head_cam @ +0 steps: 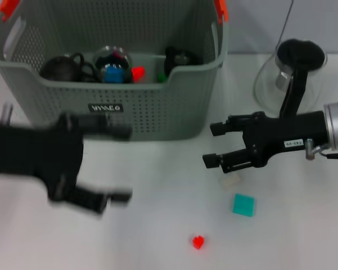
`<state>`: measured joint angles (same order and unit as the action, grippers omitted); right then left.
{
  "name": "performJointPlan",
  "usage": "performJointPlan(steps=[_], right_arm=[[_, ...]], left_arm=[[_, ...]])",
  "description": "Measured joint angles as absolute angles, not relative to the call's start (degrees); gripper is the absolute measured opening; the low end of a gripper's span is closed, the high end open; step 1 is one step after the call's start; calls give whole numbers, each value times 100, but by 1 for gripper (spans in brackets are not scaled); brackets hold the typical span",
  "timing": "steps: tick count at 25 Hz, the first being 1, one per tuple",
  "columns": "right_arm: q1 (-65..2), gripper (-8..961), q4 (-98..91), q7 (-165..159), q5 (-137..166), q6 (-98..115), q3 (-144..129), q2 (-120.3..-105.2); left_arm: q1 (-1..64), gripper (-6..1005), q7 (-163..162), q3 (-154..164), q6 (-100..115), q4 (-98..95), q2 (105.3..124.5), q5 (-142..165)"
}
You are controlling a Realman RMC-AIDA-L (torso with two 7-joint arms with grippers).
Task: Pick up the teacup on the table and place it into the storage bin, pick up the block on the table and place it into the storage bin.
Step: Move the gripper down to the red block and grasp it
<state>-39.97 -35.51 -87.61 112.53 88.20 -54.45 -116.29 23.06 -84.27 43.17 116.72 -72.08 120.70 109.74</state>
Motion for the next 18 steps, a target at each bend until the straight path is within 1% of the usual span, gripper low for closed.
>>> performJointPlan(steps=[1, 4, 7, 12, 18], right_arm=[[-4001, 911, -3551, -8749, 11293, 8849, -5479, -11614], [-4039, 911, -3551, -8678, 11493, 8958, -5529, -11595], [-4104, 911, -3607, -8579, 11786, 9117, -5540, -11594], [-4199, 911, -3885, -8509, 12259, 9410, -5602, -11594], [-4299, 911, -4291, -8477, 12570, 9713, -6008, -11643]], left_arm=[[2133, 952, -8126, 4348, 11704, -7192, 12130, 10976], [1710, 952, -7425, 4359, 11639, -7124, 12305, 10989], [1485, 951, -7050, 4407, 11521, -6970, 12407, 11116], [1460, 950, -6994, 4554, 11204, -6487, 12417, 11495], [1512, 949, -6982, 4638, 10607, -5982, 12435, 11879]])
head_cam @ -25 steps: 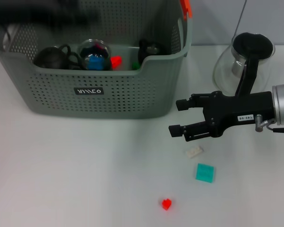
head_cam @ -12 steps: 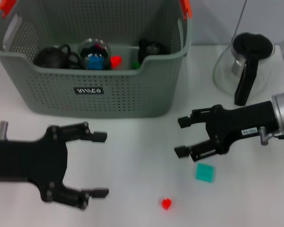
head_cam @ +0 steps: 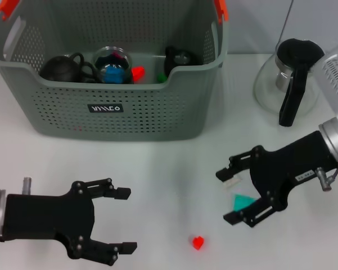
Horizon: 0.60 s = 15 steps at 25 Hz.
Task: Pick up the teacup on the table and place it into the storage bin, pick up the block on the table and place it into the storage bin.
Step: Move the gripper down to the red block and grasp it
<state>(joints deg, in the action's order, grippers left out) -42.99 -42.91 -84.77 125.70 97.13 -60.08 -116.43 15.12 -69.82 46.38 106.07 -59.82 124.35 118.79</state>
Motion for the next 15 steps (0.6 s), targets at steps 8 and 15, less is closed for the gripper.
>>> performJointPlan(steps=[8, 15], right_arm=[[-4742, 912, -4398, -8694, 13068, 9827, -6601, -11870], [-4990, 911, -4549, -9090, 13254, 9643, -7337, -12058]], left_arm=[[1509, 949, -6790, 4729, 10313, -5800, 12437, 12011], [1505, 949, -6610, 4729, 10182, -5772, 12421, 12037]])
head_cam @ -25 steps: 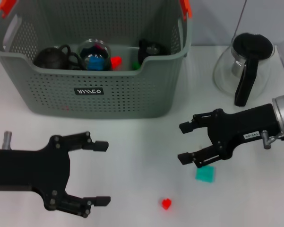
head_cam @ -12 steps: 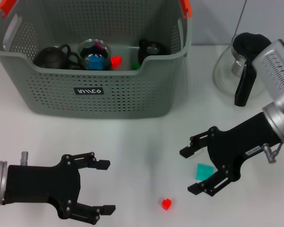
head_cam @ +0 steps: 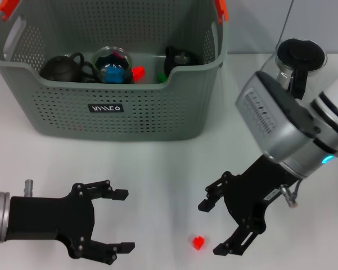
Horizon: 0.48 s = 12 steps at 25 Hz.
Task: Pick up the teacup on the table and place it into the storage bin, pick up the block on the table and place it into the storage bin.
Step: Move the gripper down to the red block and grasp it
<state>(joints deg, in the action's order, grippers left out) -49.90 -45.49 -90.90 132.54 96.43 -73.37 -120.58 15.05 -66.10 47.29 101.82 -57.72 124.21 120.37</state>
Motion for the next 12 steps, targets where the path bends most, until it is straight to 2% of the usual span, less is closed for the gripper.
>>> performJointPlan(steps=[12], right_arm=[[-5192, 912, -4658, -9530, 13189, 9101, -8646, -12090]], left_arm=[[1503, 949, -6597, 4704, 10120, -5765, 12411, 12043]])
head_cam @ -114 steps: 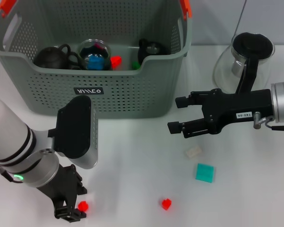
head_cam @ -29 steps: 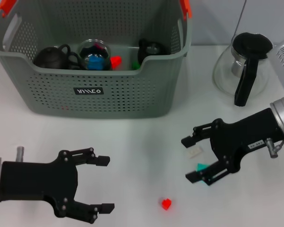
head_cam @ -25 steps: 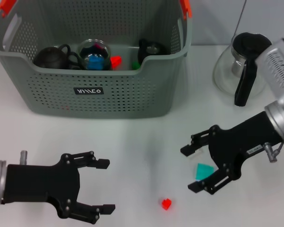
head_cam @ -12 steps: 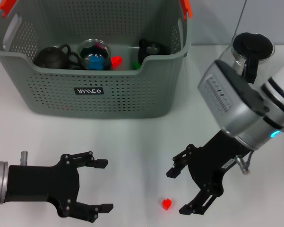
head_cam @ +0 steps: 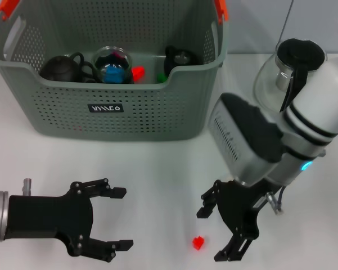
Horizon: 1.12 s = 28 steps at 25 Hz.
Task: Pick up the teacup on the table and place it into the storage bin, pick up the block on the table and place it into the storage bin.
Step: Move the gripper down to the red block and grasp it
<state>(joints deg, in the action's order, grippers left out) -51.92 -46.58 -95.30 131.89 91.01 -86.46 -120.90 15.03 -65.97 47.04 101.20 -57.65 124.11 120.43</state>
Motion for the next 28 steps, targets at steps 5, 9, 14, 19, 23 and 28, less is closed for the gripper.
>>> performJointPlan(steps=[5, 9, 14, 19, 23, 28], right_arm=[[-5194, 912, -4910, -9763, 13094, 8966, -9291, -12093], [-5181, 911, -5060, -9973, 13037, 8813, -9713, -12101], [-5191, 912, -5075, -10209, 13019, 8431, -10172, -12105], [-5185, 908, -5096, -10394, 12949, 8024, -10582, -12120], [-5171, 888, -5109, -10435, 12879, 7882, -10740, -12121], [-5149, 812, -5121, -10617, 12871, 7675, -10949, -12127]], left_arm=[[1521, 950, -6594, 4719, 10063, -5708, 12418, 12042], [1527, 950, -6592, 4706, 10062, -5673, 12419, 12041], [1542, 950, -6591, 4677, 10052, -5563, 12415, 12040], [1547, 950, -6585, 4676, 10012, -5546, 12410, 12040], [1547, 950, -6583, 4675, 10007, -5546, 12410, 12040], [1537, 950, -6575, 4667, 9985, -5545, 12410, 12008]])
